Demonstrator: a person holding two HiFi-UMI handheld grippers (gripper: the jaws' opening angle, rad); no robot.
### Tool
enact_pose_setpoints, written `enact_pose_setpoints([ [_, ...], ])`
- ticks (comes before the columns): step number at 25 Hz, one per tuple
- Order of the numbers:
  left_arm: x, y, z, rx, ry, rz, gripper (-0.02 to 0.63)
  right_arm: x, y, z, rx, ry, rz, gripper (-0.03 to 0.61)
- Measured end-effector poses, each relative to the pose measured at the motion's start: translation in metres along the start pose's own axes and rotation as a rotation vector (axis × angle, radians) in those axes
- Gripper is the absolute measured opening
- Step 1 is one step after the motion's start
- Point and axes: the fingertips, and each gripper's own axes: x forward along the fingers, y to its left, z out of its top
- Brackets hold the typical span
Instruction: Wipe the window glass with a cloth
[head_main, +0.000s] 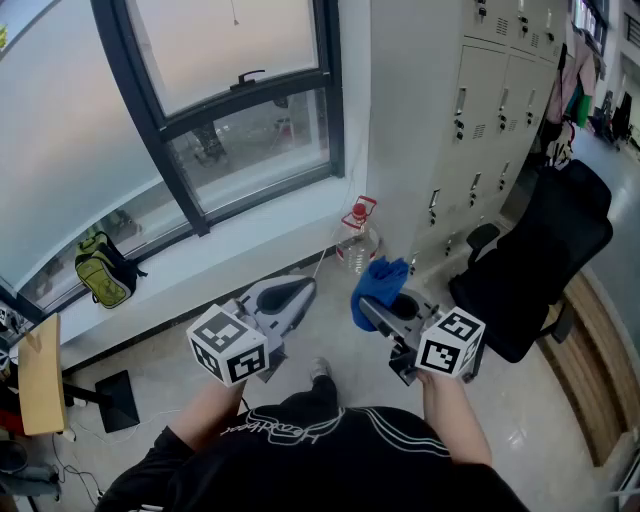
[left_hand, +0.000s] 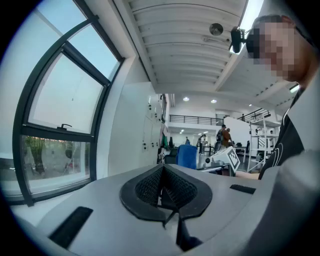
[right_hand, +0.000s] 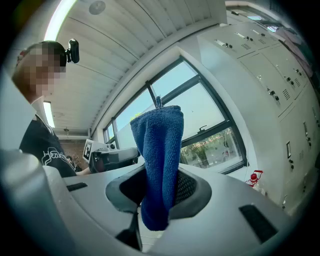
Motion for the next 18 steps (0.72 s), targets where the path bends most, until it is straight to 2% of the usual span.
enact_pose_setpoints([
  [12,-0.011,0.018,0.006,-0.035,-0.056,0.013,0.003,0.011,0.005,0.004,-0.03,0.017,-0.022,0.094],
  [18,-0.002,0.02,-0.017,-0.065,-0.038,0.0,0.003,0.006,-0.007,-0.007,-0.04,0.018,-0.052,0.094],
])
